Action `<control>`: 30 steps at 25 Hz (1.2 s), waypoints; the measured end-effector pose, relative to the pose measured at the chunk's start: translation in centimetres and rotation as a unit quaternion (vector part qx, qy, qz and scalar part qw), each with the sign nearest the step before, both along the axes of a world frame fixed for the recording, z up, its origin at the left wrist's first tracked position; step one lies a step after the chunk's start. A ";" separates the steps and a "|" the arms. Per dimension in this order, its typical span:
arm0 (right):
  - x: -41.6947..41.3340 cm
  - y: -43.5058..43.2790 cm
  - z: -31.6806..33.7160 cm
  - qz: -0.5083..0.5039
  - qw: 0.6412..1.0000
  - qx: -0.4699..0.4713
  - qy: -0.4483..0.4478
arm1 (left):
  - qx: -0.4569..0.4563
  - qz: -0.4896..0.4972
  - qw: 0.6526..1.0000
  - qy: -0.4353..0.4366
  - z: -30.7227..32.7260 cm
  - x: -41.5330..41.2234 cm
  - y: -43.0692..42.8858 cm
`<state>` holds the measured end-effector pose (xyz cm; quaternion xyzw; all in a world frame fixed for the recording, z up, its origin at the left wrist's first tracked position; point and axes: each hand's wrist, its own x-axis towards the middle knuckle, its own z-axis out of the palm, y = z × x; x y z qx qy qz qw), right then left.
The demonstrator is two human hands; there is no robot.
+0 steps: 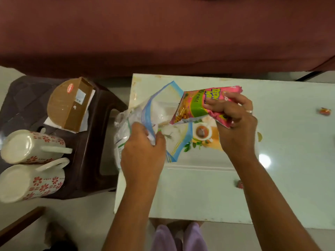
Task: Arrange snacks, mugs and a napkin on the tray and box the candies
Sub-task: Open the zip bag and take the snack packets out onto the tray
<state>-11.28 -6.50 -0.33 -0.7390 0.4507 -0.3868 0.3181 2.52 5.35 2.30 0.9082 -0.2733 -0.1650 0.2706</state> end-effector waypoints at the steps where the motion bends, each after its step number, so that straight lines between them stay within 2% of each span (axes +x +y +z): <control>1: -2.1 -0.3 0.0 -0.039 0.999 0.005 -0.015 | -0.015 0.002 1.000 -0.026 0.4 -0.7 -0.4; 4: -8.2 -2.6 -1.3 -0.203 0.978 0.005 -0.040 | -0.074 -0.031 0.992 -0.099 1.6 -2.6 -1.6; 6: -10.9 -4.3 -3.3 -0.246 0.968 0.033 -0.022 | -0.121 -0.094 0.978 -0.139 1.9 -4.0 -2.4; 7: -11.6 -4.9 -4.5 -0.237 0.969 0.064 -0.003 | -0.133 -0.132 0.973 -0.131 1.9 -5.0 -2.9; 10: -11.8 -6.5 -8.1 -0.154 0.977 0.125 0.079 | -0.123 -0.218 0.968 -0.002 0.3 -8.8 -5.4; 12: -11.5 -7.6 -10.2 -0.075 0.982 0.086 0.148 | -0.080 -0.230 0.961 0.129 -2.2 -11.1 -7.4; 14: -11.8 -8.7 -12.0 0.014 0.974 0.021 0.225 | -0.011 -0.249 0.946 0.207 -5.1 -12.4 -9.0; 18: -15.3 -10.1 -14.0 0.079 0.951 -0.045 0.294 | 0.100 -0.337 0.928 0.122 -11.2 -13.0 -10.3; 21: -17.6 -10.5 -13.7 0.038 0.952 -0.021 0.303 | 0.105 -0.354 0.925 0.094 -13.7 -13.4 -11.2; 24: -16.6 -9.8 -12.8 -0.029 0.960 0.036 0.277 | 0.116 -0.380 0.913 0.091 -15.3 -14.3 -12.5; 26: -15.5 -8.9 -12.6 -0.032 0.955 0.041 0.292 | 0.134 -0.390 0.907 0.087 -16.0 -15.0 -13.2; 30: -14.6 -8.3 -14.5 0.055 0.894 0.040 0.443 | 0.133 -0.398 0.906 0.049 -16.7 -15.6 -14.6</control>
